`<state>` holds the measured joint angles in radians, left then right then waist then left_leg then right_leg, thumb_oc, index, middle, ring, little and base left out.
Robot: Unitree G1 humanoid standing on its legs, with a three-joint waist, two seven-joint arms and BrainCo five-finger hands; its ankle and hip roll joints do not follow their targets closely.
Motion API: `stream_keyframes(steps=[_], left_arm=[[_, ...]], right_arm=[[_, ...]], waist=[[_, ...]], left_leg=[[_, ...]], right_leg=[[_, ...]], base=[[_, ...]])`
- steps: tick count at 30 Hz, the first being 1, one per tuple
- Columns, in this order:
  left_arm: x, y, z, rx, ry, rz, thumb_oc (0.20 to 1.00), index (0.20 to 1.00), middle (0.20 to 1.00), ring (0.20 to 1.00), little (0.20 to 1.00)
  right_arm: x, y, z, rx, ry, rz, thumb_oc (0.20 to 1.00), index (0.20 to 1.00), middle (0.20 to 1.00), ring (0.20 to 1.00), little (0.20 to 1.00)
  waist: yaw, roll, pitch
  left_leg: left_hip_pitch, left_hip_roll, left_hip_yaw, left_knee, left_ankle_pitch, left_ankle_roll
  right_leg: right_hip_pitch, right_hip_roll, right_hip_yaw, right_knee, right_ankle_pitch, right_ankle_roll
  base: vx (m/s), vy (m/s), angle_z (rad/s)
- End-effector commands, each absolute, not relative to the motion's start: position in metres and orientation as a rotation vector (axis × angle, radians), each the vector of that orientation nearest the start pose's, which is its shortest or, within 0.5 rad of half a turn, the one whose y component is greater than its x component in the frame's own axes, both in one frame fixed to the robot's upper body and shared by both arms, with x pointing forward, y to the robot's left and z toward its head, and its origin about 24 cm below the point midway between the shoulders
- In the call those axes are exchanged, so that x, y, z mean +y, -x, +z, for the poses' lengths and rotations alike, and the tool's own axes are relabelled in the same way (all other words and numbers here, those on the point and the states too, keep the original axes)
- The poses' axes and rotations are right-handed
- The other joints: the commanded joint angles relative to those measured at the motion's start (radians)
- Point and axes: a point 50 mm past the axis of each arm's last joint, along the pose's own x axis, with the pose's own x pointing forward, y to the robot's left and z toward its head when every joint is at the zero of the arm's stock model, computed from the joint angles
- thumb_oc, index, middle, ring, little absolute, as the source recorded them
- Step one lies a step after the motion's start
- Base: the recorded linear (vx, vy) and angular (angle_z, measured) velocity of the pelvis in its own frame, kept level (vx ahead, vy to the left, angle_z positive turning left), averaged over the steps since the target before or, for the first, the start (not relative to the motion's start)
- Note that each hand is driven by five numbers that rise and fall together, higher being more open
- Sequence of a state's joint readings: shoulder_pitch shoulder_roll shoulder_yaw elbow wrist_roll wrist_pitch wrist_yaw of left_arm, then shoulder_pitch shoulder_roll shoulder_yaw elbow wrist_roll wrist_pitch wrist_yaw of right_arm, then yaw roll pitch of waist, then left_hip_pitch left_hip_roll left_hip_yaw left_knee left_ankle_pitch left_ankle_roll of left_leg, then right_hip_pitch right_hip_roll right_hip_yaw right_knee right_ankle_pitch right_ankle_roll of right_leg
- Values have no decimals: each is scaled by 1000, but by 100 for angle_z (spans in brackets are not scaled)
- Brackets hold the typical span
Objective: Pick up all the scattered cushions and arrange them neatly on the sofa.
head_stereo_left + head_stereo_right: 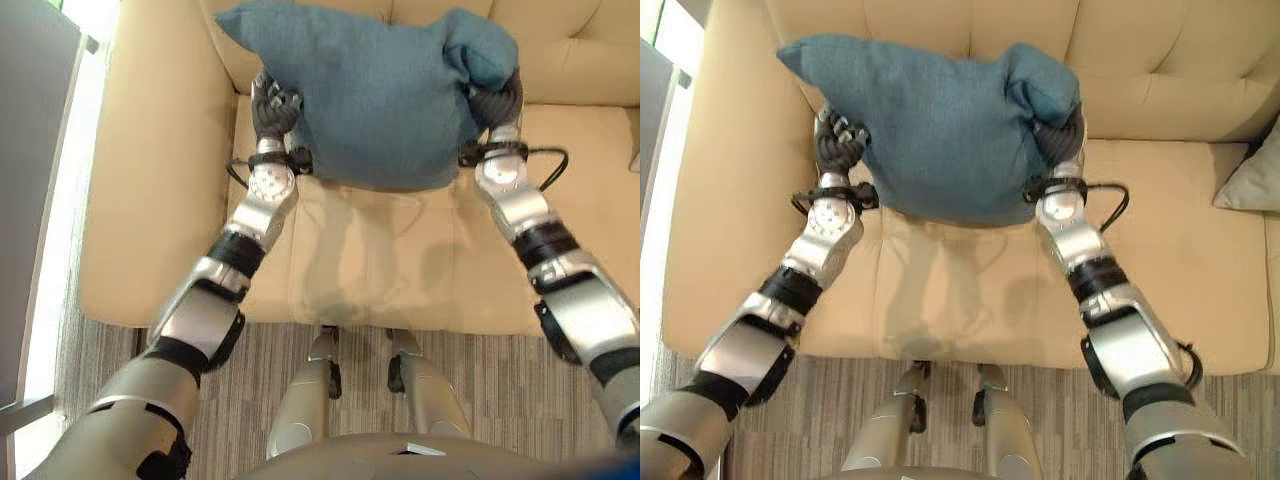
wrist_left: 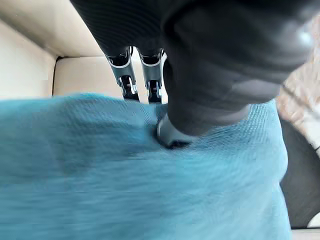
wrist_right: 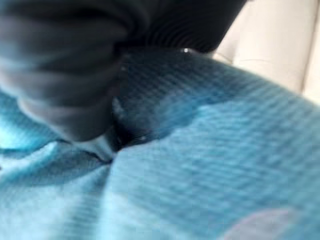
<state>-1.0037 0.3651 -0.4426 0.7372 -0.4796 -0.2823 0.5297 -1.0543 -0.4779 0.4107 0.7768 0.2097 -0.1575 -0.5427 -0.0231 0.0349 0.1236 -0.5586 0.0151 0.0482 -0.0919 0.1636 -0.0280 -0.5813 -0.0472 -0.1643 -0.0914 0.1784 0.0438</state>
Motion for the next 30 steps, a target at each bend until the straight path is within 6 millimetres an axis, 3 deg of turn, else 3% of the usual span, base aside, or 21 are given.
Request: stream_keyframes(steps=[1, 2, 3, 5, 7, 9, 13, 16, 18, 20, 23, 27, 28, 30], left_arm=[[110, -397, 261, -619, -132, 108, 1000, 1000, 1000, 1000, 1000], [113, -399, 265, -619, -146, 120, 1000, 1000, 1000, 1000, 1000], [123, -404, 277, -621, -199, 155, 1000, 1000, 1000, 1000, 1000], [157, -409, 287, -605, -345, 234, 1000, 1000, 1000, 1000, 1000], [180, -411, 280, -554, -356, 295, 1000, 1000, 1000, 1000, 1000], [219, -408, 265, -471, -328, 390, 1000, 1000, 1000, 1000, 1000], [237, -400, 253, -476, -296, 418, 1000, 1000, 1000, 1000, 1000], [235, -383, 231, -517, -310, 369, 1000, 1000, 1000, 1000, 1000], [231, -363, 195, -502, -300, 335, 1000, 1000, 1000, 1000, 1000], [227, -351, 175, -484, -344, 306, 1000, 1000, 1000, 1000, 1000], [231, -319, 125, -367, -371, 269, 1000, 1000, 1000, 1000, 1000], [251, -263, 36, -28, -446, 235, 1000, 1000, 1000, 1000, 1000], [260, -239, -6, 182, -512, 195, 1000, 1000, 1000, 1000, 1000], [270, -213, -46, 397, -619, 119, 1000, 1000, 1000, 1000, 1000]], right_arm=[[-160, -399, 282, -650, 470, -320, 1000, 1000, 1000, 1000, 1000], [-163, -400, 288, -654, 488, -335, 1000, 1000, 1000, 1000, 1000], [-181, -403, 299, -637, 561, -400, 1000, 1000, 1000, 1000, 1000], [-238, -401, 302, -517, 787, -554, 1000, 1000, 1000, 1000, 1000], [-269, -396, 297, -428, 843, -630, 1000, 1000, 1000, 1000, 1000], [-320, -380, 280, -286, 861, -747, 1000, 1000, 1000, 1000, 1000], [-341, -366, 262, -267, 803, -778, 1000, 1000, 1000, 1000, 1000], [-337, -354, 237, -325, 771, -720, 1000, 1000, 1000, 1000, 1000], [-325, -335, 197, -352, 722, -637, 1000, 1000, 1000, 1000, 1000], [-320, -322, 168, -329, 664, -606, 1000, 1000, 1000, 1000, 1000], [-310, -293, 109, -202, 610, -530, 1000, 1000, 1000, 1000, 1000], [-304, -251, 39, 48, 695, -387, 1000, 1000, 1000, 1000, 1000], [-302, -234, 2, 212, 678, -331, 1000, 1000, 1000, 1000, 1000], [-299, -218, -29, 359, 659, -271, 1000, 1000, 1000, 1000, 1000]], waist=[[-2, -14, -6], [-2, -14, -6], [-3, -13, -8], [-2, -14, -16], [-1, -15, -23], [-2, -19, -29], [-5, -22, -36], [-12, -28, -45], [-20, -34, -57], [-22, -37, -63], [-23, -40, -72], [-20, -40, -75], [-20, -39, -83], [-20, -38, -95]], left_leg=[[-10, 25, 16, 5, -2, -120], [-17, 25, 16, 5, 1, -121], [-27, 24, 14, 5, 5, -123], [-24, 18, 13, 5, 6, -127], [-21, 15, 13, 5, 3, -127], [-20, 14, 11, 5, 1, -127], [-14, 16, 9, 5, -3, -127], [14, 17, 9, 5, -10, -124], [59, 21, 13, 5, -28, -120], [95, 25, 15, 5, -42, -116], [171, 33, 26, 5, -61, -111], [307, 46, 46, 5, -83, -99], [360, 48, 57, 5, -89, -92], [414, 53, 68, 5, -104, -85]], right_leg=[[16, -60, 20, 4, -35, 156], [9, -59, 20, 4, -33, 157], [-2, -59, 20, 4, -30, 160], [0, -60, 9, 4, -24, 167], [1, -60, 8, 4, -22, 169], [-1, -62, 5, 4, -20, 172], [5, -61, 5, 4, -24, 173], [34, -61, 3, 4, -31, 168], [80, -61, 1, 4, -46, 163], [118, -62, -3, 4, -57, 161], [198, -68, -12, 4, -75, 159], [333, -74, -18, 4, -110, 154], [389, -70, -20, 4, -119, 147], [440, -66, -24, 4, -134, 145]], base=[[-30, 7, -2], [-18, 1, -4], [-10, -29, -6], [5, -39, 0], [13, -28, 8], [-4, -46, 1], [1, -20, -3], [20, -23, -4], [63, -13, -3], [62, -8, -3], [85, -32, -8], [47, -33, -10], [-25, -31, 4], [-29, -17, 5]])
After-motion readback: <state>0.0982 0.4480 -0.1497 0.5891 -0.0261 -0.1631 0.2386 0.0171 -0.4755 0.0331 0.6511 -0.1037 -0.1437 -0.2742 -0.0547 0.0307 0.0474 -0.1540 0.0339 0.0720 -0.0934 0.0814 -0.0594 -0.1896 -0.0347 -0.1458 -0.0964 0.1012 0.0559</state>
